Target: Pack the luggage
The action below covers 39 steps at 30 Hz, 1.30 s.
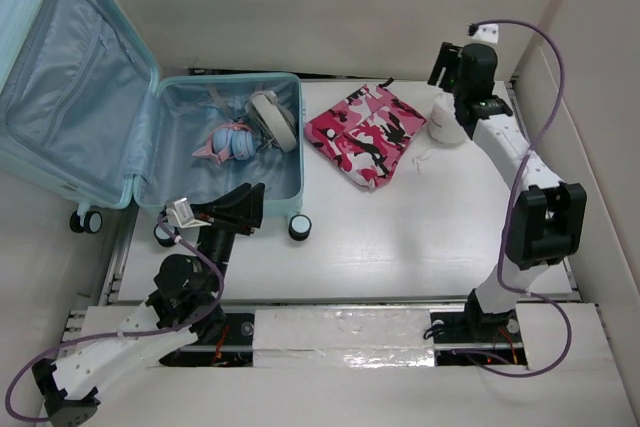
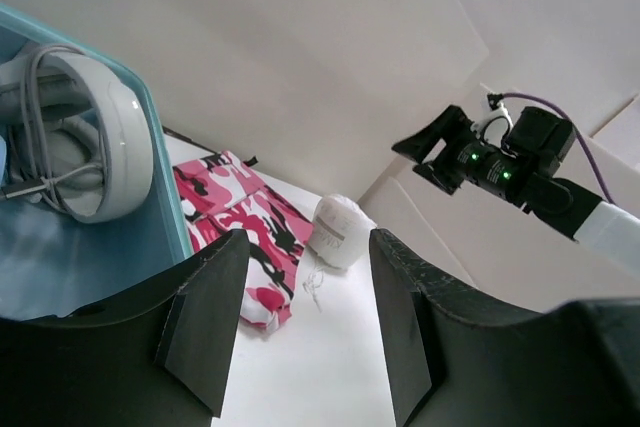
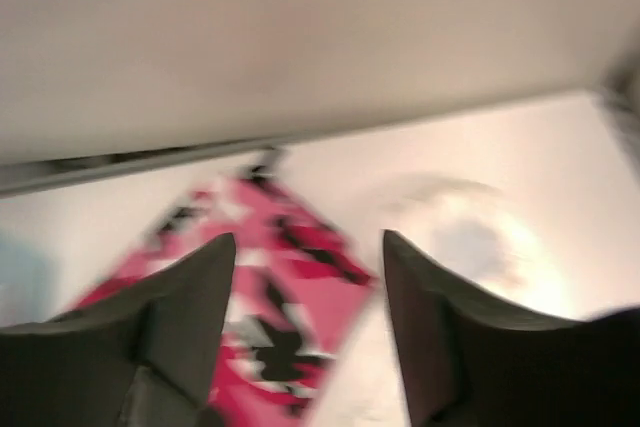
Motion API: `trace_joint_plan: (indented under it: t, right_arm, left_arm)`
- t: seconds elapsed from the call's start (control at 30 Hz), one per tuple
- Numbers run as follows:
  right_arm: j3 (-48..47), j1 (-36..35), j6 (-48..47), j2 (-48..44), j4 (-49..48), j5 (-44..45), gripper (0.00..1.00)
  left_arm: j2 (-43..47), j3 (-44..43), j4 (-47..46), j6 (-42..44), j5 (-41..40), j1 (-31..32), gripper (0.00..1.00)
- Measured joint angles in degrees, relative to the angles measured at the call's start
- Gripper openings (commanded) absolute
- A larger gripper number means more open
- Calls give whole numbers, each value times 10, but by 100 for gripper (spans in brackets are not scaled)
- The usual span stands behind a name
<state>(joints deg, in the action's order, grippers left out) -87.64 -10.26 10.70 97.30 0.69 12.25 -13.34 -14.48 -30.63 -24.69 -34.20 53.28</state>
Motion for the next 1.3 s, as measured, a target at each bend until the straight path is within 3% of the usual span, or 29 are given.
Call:
trace_joint_plan:
  t: [0.07, 0.2, 0.23, 0.4, 0.47, 0.7, 0.9, 0.93, 1.03, 1.3]
  right_arm:
    - [-1, 35, -9, 14, 32, 36, 90]
    - [-47, 61, -31, 72, 104, 80, 92]
    - [-61, 61, -37, 89, 118, 83, 85]
    - [-107, 49, -75, 155, 162, 93, 74]
    - [-116, 41, -91, 174, 177, 94, 65]
    - [-194, 31, -136, 248, 232, 92, 61]
    - [-225, 31, -163, 270, 266, 99, 30]
    - [-225, 31, -166, 270, 270, 100, 18]
    - [-225, 31, -169, 270, 277, 104, 0]
    - [-174, 19, -163, 229, 271, 108, 0]
  left_arm:
    - [-9, 0, 0, 0, 3, 0, 49]
    - [-18, 0, 0, 0, 7, 0, 49]
    - [-19, 0, 0, 0, 8, 0, 50]
    - [-26, 0, -5, 0, 10, 0, 50]
    - [-33, 0, -5, 0, 12, 0, 50]
    - [-42, 0, -8, 0, 15, 0, 50]
    - [-42, 0, -9, 0, 17, 0, 50]
    - [-42, 0, -9, 0, 18, 0, 50]
    - [-42, 0, -9, 0, 19, 0, 50]
    - [-42, 0, -9, 0, 21, 0, 50]
